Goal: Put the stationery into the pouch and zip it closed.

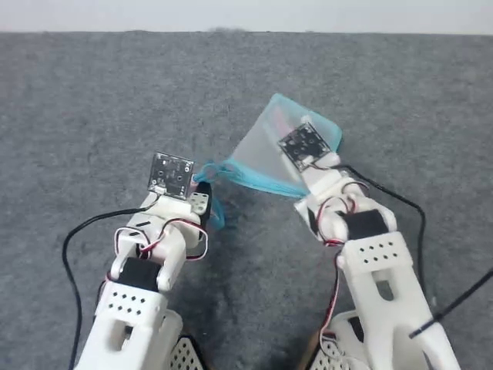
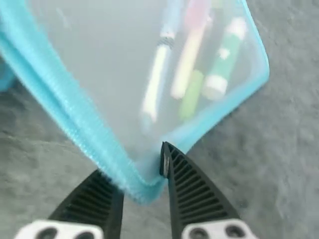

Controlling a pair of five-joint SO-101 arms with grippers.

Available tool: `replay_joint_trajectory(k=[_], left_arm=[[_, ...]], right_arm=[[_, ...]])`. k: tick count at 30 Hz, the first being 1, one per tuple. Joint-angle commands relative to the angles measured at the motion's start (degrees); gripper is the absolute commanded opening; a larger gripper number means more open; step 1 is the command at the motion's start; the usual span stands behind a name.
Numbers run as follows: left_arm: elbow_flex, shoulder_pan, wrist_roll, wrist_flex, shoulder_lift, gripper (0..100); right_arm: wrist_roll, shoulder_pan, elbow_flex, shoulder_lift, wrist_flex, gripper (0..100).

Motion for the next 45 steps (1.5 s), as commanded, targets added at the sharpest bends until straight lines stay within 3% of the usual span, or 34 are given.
replay_joint_trajectory(k=[1, 12, 19, 23, 30, 38, 45], left_arm=[[-1.89, -1.58, 0.7, -2.29, -2.02, 1], [-1.71, -1.05, 0.7, -2.2, -2.02, 1], [-1.71, 0.35, 0.44, -2.11, -2.02, 2], [-1.98, 5.01, 0.44, 1.41, -2.02, 10], [-1.98, 8.97, 0.35, 3.6, -2.02, 20], [-2.07, 12.13, 0.18, 5.1, -2.02, 21], [-2.15, 13.54, -2.37, 6.15, -2.02, 36]], right_arm=[[3.34, 7.78, 2.81, 0.48, -2.51, 0.6], [5.8, 15.69, 6.33, 0.57, -7.34, 0.6], [0.44, 15.16, 5.98, -0.13, -4.0, 0.9], [0.53, 15.16, 4.57, -0.13, 2.59, 3.7], [2.46, 15.16, 1.41, -0.13, 11.12, 23.7], [0.44, 12.88, -3.25, -0.22, 15.43, 24.8], [-2.73, 6.81, -6.51, -0.22, 18.59, 24.9]])
